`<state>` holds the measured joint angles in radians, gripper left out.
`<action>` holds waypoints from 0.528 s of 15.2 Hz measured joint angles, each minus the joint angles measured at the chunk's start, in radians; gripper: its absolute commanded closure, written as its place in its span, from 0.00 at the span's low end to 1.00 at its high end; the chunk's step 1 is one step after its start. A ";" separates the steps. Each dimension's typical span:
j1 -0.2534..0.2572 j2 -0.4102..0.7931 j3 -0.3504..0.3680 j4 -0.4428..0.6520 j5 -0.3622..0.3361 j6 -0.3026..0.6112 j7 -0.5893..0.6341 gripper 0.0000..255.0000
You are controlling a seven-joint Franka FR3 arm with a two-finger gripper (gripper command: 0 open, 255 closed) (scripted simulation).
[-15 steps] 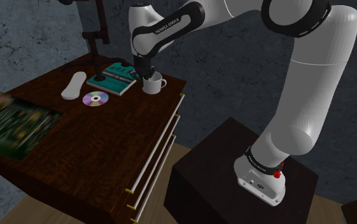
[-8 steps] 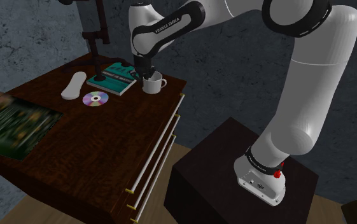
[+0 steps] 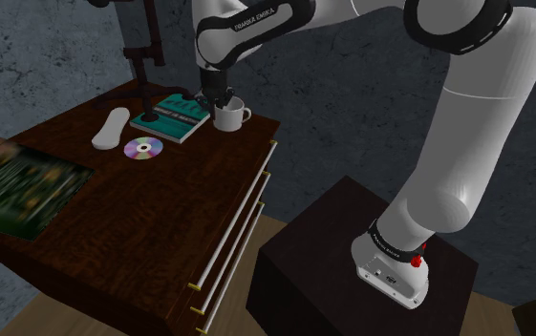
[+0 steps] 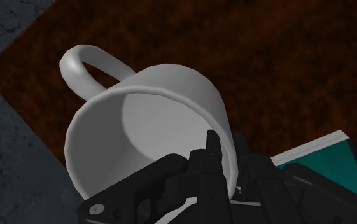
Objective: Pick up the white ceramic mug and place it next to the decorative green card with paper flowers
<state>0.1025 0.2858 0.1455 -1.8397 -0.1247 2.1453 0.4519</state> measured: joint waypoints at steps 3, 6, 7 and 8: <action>0.002 -0.015 0.003 0.024 0.005 -0.039 -0.002 1.00; 0.000 -0.031 0.003 0.043 0.009 -0.074 -0.008 1.00; -0.001 -0.038 0.004 0.048 0.011 -0.085 -0.010 1.00; -0.001 -0.041 0.004 0.056 0.012 -0.096 -0.011 1.00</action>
<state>0.1019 0.2444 0.1496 -1.7837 -0.1126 2.0489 0.4410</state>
